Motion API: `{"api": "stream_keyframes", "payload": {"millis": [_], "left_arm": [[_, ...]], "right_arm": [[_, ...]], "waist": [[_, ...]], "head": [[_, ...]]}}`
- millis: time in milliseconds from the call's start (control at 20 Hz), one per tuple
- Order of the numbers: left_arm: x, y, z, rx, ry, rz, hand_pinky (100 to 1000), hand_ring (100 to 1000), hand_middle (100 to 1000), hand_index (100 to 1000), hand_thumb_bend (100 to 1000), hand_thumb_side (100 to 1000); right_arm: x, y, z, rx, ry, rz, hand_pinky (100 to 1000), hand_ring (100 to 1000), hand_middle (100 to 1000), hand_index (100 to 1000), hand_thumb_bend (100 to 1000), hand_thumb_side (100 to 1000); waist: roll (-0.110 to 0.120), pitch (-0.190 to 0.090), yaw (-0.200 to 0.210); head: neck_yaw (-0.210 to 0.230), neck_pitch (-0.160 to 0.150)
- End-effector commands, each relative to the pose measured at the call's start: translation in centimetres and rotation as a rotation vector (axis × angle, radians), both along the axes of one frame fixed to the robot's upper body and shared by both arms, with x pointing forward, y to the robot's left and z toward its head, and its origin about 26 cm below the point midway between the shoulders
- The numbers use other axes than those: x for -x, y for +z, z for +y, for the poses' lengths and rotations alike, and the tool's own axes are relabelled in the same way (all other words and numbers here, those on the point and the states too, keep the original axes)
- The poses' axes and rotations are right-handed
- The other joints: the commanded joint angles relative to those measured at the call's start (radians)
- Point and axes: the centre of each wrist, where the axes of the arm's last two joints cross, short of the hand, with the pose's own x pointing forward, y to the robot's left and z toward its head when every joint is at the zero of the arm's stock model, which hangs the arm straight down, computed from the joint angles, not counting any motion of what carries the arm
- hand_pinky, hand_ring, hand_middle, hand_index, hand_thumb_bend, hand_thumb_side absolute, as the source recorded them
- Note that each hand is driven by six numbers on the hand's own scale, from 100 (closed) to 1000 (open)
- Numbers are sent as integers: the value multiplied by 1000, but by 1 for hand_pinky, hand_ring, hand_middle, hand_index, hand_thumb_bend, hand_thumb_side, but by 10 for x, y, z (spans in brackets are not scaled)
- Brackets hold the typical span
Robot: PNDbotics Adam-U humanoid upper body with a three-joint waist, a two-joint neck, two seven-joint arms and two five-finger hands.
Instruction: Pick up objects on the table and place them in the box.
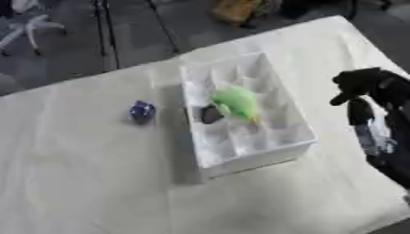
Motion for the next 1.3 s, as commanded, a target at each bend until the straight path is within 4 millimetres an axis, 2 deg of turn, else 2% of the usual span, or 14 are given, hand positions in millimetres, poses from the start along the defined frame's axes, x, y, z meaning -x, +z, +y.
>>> {"api": "stream_keyframes", "payload": {"millis": [50, 1000, 1100, 1300], "left_arm": [[2, 11, 3, -28, 5, -29, 1000, 740, 781, 792, 654, 667], [1, 13, 4, -47, 6, -23, 1000, 741, 782, 799, 663, 659], [-5, 18, 6, -107, 16, 3, 987, 746, 787, 815, 667, 651], [-24, 38, 9, -348, 37, 68, 953, 760, 799, 840, 683, 628]], "right_arm": [[3, 10, -2, 19, -1, -33, 757, 574, 703, 817, 191, 711], [3, 10, -2, 16, 2, -33, 757, 574, 703, 817, 190, 708], [3, 9, -2, 19, 3, -31, 757, 574, 703, 817, 190, 708], [3, 9, -1, 21, 9, -26, 757, 574, 703, 817, 189, 708]], "waist": [[-15, -7, 1], [-17, -10, 0], [-17, -12, -1], [-17, -16, -8]], "head": [[1, 0], [-1, -1], [-1, 1], [4, 1]]}}
